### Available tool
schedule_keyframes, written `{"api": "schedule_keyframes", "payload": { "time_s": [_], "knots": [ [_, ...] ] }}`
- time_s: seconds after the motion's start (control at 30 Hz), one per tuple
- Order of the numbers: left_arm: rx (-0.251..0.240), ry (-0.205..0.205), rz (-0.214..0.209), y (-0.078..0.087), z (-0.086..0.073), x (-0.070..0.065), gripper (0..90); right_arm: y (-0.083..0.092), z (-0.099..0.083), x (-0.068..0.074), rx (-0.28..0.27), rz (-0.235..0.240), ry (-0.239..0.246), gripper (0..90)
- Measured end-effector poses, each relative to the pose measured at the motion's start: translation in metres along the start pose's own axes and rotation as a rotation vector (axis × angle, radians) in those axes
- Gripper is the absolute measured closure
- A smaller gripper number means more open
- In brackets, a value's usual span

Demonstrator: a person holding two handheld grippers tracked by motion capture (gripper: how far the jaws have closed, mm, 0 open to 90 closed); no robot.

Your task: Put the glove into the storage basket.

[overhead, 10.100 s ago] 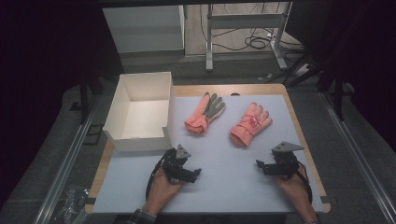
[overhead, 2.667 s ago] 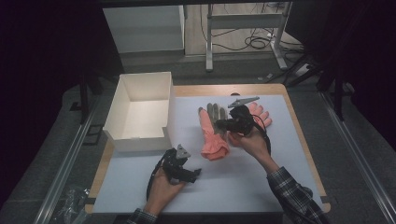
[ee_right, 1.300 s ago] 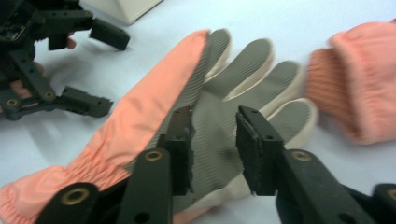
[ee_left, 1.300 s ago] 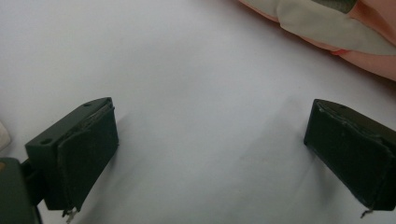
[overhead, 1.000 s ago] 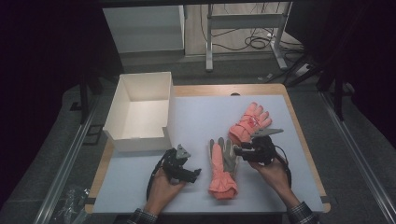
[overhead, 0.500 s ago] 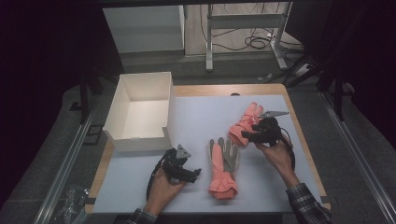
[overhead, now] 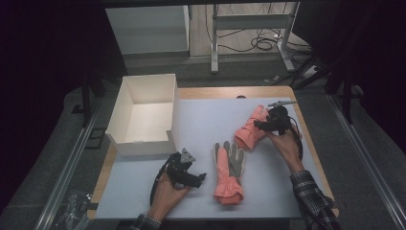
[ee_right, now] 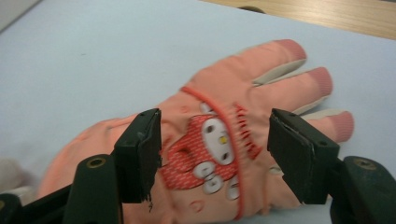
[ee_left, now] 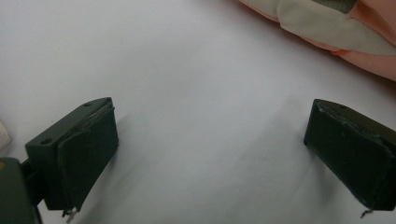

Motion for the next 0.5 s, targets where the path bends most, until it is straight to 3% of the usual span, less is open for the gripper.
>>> {"api": "schedule_keyframes", "payload": {
  "time_s": [0.2,0.4,0.5],
  "knots": [
    [0.0,0.0,0.0,0.0,0.0,0.0,3.1,-0.014,-0.002,-0.008,0.005,0.001,-0.034,34.9],
    [0.0,0.0,0.0,0.0,0.0,0.0,3.2,-0.024,-0.006,-0.008,0.02,-0.01,-0.007,36.2],
    [0.0,0.0,0.0,0.0,0.0,0.0,3.2,-0.025,-0.01,-0.008,0.044,-0.01,-0.003,43.7]
  ]
}}
Point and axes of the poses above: each handheld gripper's, and its own axes: y roughly backward along the jaws, z roughly out of its top, x roughly to its left, the point moved 8 cm from there along -y, roughly forward along the jaws, and after that the axes turned 14 degrees about -x, right-handed, at the moved point
